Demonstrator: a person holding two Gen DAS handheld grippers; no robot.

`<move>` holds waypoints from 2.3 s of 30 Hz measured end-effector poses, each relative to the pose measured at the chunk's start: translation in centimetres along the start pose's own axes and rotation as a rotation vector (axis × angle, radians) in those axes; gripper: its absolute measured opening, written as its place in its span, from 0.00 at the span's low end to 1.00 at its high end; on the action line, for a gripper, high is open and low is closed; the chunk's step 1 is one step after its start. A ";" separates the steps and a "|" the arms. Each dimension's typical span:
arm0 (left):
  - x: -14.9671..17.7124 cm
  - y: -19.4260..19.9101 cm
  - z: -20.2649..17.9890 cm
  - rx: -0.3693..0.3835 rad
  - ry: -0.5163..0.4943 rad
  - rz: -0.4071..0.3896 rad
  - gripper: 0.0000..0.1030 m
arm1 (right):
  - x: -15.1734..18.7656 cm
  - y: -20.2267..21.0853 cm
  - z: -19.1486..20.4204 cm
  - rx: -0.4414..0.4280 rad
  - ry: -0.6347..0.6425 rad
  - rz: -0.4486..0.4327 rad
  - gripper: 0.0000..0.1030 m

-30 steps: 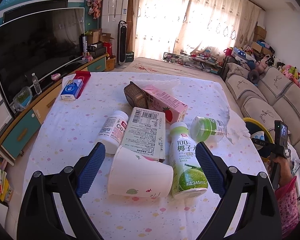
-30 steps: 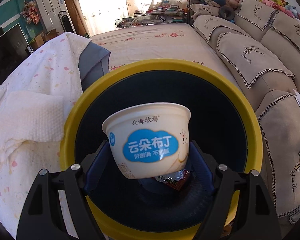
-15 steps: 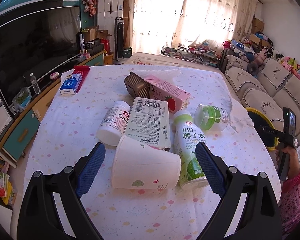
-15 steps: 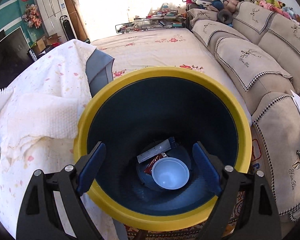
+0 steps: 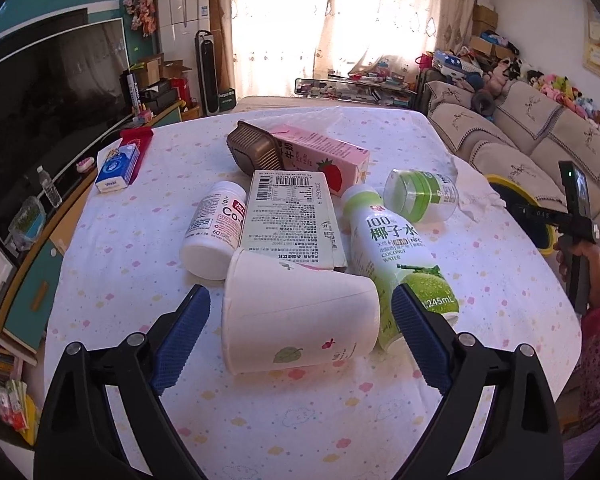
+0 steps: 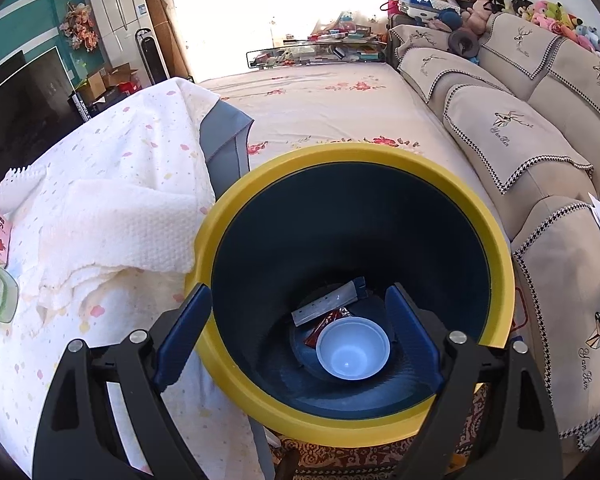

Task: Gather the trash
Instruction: 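Grasp the white paper cup with the left gripper, then carry the paper cup over the bin and open the left gripper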

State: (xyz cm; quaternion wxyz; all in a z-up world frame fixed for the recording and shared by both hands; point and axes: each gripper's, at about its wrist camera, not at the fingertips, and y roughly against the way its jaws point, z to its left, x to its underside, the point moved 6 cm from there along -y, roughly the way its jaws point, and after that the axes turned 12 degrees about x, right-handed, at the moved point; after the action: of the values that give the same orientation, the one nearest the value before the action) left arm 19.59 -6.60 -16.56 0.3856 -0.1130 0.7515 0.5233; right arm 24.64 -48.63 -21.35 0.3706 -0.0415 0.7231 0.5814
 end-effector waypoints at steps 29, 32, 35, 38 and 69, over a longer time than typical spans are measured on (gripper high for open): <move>0.0 2.4 -0.6 0.037 -0.020 0.013 0.78 | -0.2 3.1 1.0 -0.030 0.045 -0.055 0.81; -1.7 3.5 -2.2 0.056 -0.038 -0.018 0.78 | -0.4 4.6 -0.3 -0.021 0.038 -0.086 0.81; -3.7 3.3 -4.7 0.109 -0.066 -0.040 0.78 | -0.5 6.3 -2.2 -0.006 0.029 -0.119 0.81; -5.8 1.8 -8.1 0.176 -0.100 -0.038 0.78 | -0.4 8.1 -4.4 0.000 0.022 -0.151 0.81; -14.7 -25.4 -35.4 0.436 -0.177 0.184 0.87 | 3.1 12.4 -16.2 0.053 -0.076 -0.221 0.83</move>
State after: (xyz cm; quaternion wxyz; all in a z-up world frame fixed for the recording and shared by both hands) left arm 27.79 -51.84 -18.56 0.4160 0.0878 0.8171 0.3893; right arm 8.43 -57.59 -12.37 0.4607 -0.0891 0.7148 0.5186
